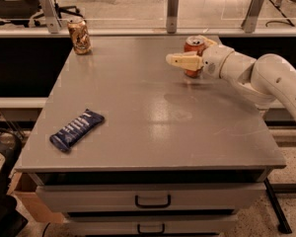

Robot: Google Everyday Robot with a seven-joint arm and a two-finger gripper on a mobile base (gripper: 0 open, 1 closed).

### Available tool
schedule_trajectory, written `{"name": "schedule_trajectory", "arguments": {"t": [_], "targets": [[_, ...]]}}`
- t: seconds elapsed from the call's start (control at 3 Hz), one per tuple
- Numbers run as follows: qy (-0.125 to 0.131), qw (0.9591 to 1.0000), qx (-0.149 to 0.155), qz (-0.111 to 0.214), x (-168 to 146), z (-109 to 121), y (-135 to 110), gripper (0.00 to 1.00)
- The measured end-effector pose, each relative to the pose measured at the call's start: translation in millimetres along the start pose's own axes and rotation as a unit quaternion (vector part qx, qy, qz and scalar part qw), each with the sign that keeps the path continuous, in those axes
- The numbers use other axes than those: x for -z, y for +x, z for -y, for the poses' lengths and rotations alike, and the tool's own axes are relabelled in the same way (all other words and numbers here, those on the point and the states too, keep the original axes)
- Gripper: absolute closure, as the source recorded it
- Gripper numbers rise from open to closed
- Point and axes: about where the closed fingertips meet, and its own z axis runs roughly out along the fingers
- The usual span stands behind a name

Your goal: Move coke can near rxbar blueberry

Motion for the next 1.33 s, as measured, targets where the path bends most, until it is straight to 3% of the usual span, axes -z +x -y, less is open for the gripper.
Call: {"name": "schedule_trajectory", "arguments": {"t": [1.0, 1.33], "targets": [[-0.006, 1.0, 0.0, 0.002, -7.7, -4.9, -1.7, 0.87], [-0.008, 1.0, -0.001, 0.002, -9.8, -7.0, -2.0, 1.0]]}}
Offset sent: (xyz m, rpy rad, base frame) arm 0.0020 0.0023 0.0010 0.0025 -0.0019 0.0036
